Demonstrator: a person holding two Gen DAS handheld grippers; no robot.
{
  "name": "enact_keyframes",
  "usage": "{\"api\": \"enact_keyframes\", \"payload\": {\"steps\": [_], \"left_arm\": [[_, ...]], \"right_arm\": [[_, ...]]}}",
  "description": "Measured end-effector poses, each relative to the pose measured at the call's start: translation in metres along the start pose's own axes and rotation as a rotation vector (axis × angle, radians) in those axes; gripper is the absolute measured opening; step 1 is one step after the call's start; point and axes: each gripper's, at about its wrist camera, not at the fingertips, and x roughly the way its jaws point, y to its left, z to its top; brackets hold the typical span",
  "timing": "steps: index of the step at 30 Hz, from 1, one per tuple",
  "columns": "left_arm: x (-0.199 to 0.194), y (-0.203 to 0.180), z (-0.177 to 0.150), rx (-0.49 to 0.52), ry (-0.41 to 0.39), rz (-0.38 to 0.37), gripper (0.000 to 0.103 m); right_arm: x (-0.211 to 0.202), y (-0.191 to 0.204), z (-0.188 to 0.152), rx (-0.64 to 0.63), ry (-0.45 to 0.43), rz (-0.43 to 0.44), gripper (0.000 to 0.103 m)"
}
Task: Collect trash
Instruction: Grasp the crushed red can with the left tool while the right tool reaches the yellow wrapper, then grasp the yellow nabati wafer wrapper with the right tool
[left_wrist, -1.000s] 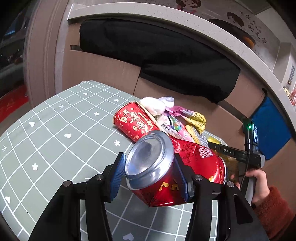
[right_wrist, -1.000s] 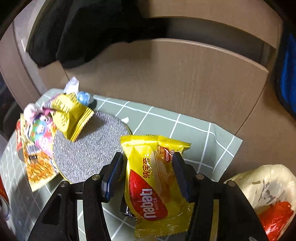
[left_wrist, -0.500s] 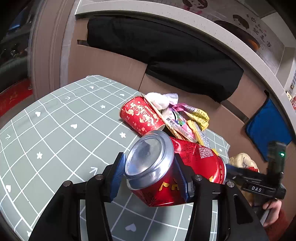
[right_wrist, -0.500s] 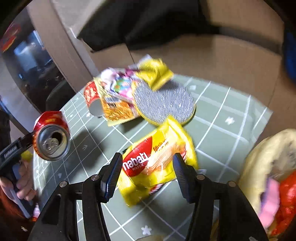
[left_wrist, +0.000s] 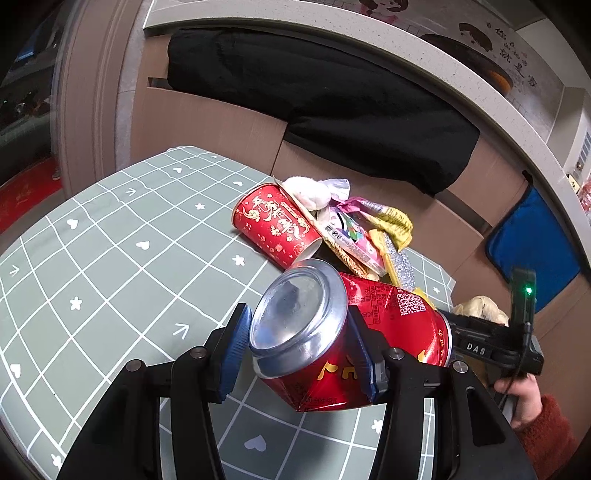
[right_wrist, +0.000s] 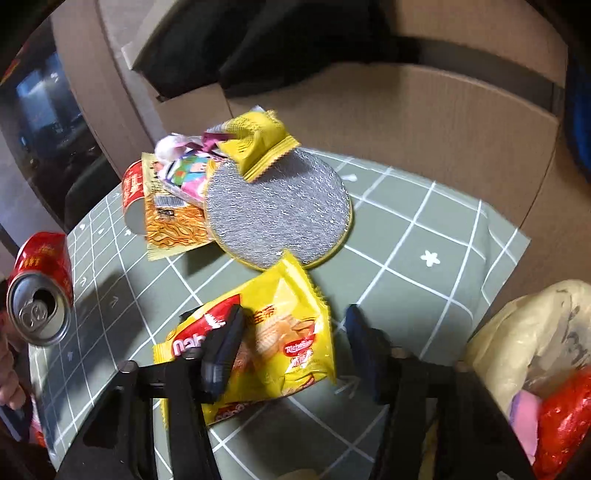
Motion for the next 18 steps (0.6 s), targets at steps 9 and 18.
{"api": "enact_keyframes", "payload": {"steps": [9, 18], "left_arm": [[-0.031, -0.038, 0.017, 0.098, -0.109, 0.011, 0.052], [-0.064, -0.079, 0.034, 0.144, -0.197, -0.014, 0.052]], "right_arm": [[-0.088, 0.041, 0.004, -0.124, -0.210, -0.116, 0.003], [-0.170, 0.039, 0.006, -0.115, -0.350, -0.133, 0.004]]}}
